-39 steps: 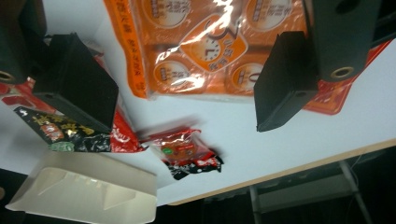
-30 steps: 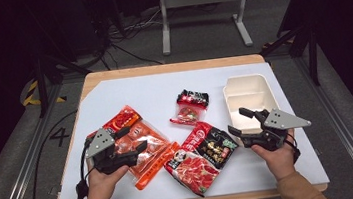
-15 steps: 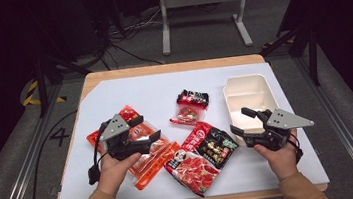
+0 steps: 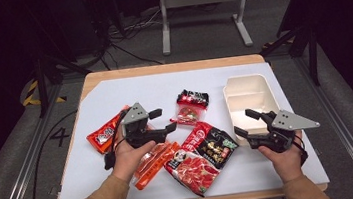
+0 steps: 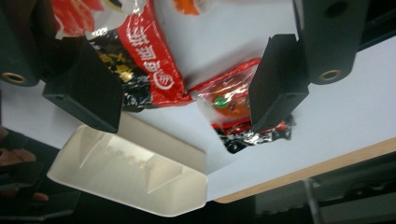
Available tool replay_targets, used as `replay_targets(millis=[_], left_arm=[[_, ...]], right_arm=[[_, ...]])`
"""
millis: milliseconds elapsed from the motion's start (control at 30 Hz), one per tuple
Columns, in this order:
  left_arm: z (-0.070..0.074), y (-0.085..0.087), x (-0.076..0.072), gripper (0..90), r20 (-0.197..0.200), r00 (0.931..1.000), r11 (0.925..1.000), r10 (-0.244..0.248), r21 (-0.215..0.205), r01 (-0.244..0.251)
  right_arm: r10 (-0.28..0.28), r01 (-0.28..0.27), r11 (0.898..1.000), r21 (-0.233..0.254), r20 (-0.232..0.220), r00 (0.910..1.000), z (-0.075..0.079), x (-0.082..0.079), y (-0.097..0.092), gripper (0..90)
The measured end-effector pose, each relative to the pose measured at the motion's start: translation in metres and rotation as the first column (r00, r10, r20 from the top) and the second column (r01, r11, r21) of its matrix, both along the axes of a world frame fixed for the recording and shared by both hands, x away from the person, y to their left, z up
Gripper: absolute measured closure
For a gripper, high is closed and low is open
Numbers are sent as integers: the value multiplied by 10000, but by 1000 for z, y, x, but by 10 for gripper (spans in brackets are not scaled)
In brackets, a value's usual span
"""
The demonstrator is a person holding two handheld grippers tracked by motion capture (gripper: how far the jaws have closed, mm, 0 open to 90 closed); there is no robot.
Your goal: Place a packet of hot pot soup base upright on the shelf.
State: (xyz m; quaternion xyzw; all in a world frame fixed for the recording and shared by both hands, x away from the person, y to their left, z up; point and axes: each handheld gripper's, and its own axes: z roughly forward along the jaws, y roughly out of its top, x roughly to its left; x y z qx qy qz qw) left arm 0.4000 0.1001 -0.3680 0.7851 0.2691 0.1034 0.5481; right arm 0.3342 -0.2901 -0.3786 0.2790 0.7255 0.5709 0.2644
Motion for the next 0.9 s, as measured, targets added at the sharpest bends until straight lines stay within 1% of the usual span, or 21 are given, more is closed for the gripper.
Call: replay_targets(millis=[100,167,200,233,267,300,333,367,400,467,500,533,567,633,667,700,733,767,800,867,900], left_arm=[[-1,-12,5,256,-89,9999,9998,-126,178,128],[-3,-19,8,245,-60,9999,9995,-152,267,153],[-4,-22,11,230,-115,9997,9997,-223,132,225],[-4,-22,11,230,-115,9997,9997,-223,132,225],[-5,-24,13,230,-255,9991,9994,-325,-96,323],[-6,-26,15,262,-265,9988,9987,-411,-315,403],[-7,-28,16,262,-161,9991,9982,-404,-456,396],[-8,-31,18,274,72,9993,9985,-365,-404,367],[-9,-33,18,274,143,9994,9991,-320,-266,324],[-11,-38,20,293,442,9980,9989,-460,143,454],[-12,-40,21,302,447,9977,9984,-501,284,489],[-12,-44,22,308,315,9978,9967,-578,582,559],[-12,-46,22,308,175,9976,9959,-674,623,662],[-13,-50,24,327,-514,9944,9924,-919,772,957],[-13,-50,24,331,-514,9944,9924,-919,772,957],[-14,-53,26,331,-601,9923,9903,-1084,805,1131],[-15,-54,28,361,-840,9888,9881,-1236,812,1304],[-18,-57,30,361,-1114,9858,9860,-1259,952,1367],[-20,-59,33,379,-1242,9828,9839,-1367,984,1493],[-22,-60,34,404,-1212,9830,9830,-1377,1049,1506],[-26,-63,38,407,-1428,9805,9816,-1351,1158,1521]], right_arm=[[-103,103,9999,-48,8,9999,1,-2,-2,306],[-121,121,9999,-31,22,9999,1,-4,-4,326],[-91,91,9999,-46,-21,10000,1,-4,-4,343],[-91,91,9999,-46,-21,10000,1,-4,-4,343],[-32,32,10000,-21,-85,10000,1,-5,-5,362],[25,-25,10000,-31,-136,9999,0,-6,-5,369],[25,-25,10000,-31,-136,9999,0,-6,-5,369],[47,-49,9999,-132,-178,9998,-1,-8,-4,369],[47,-49,9999,-132,-178,9998,-1,-8,-4,369],[36,-40,9998,-184,-206,9998,-1,-9,-4,369],[23,-28,9998,-203,-230,9997,-2,-9,-4,369],[26,-31,9998,-190,-268,9996,-2,-10,-4,369],[15,-20,9998,-189,-285,9996,-3,-10,-4,369],[-33,26,9998,-215,-337,9994,-3,-11,-5,369],[-33,26,9998,-215,-337,9994,-3,-11,-5,369],[-68,61,9998,-207,-328,9994,-3,-11,-6,369],[-122,114,9997,-223,-323,9994,-3,-12,-7,371],[-141,134,9997,-225,-315,9994,-3,-13,-7,371],[-177,169,9996,-247,-312,9994,-3,-13,-8,371],[-194,186,9995,-253,-313,9993,-3,-14,-8,372],[-211,202,9994,-276,-331,9992,-3,-14,-9,372]])
